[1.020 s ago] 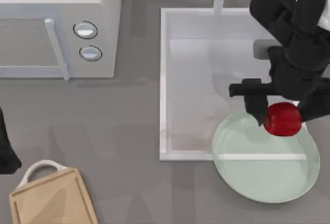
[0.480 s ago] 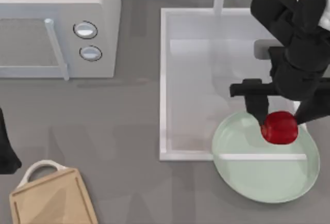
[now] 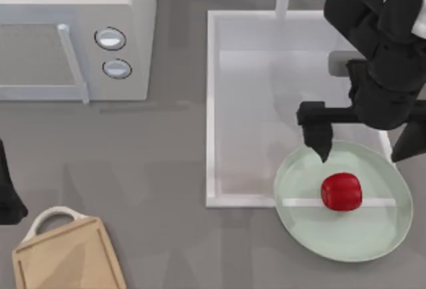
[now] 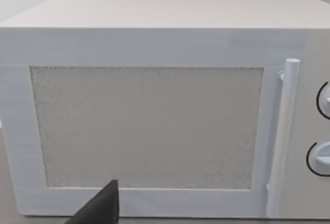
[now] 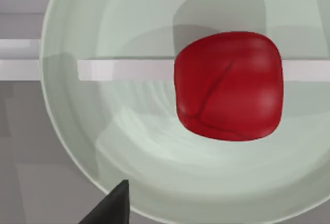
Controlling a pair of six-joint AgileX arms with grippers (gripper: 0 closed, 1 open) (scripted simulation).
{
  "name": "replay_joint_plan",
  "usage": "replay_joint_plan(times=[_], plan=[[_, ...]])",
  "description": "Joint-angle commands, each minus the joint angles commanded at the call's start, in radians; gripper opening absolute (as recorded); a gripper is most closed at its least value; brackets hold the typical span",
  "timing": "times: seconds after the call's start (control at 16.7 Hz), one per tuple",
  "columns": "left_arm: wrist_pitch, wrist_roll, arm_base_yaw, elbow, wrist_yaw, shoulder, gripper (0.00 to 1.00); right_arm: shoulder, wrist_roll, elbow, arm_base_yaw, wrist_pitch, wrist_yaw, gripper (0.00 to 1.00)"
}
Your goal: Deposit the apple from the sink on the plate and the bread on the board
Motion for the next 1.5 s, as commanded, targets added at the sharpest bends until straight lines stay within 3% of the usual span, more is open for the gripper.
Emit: replay_joint_plan(times=[0.36,0.6,1.5], plan=[[0.000,0.000,0.000,0.000,0.000,0.000,1.00,-0.010,-0.003,-0.007,-0.001,0.007,0.000,1.00],[0.000,0.000,0.000,0.000,0.000,0.000,1.00,-0.158,-0.043,-0.120,-0.040,0.106,0.000,1.00],[0.000,0.000,0.000,0.000,0.000,0.000,1.00,-1.495,-0.399,-1.172,-0.388,0.986,0.000,1.00]])
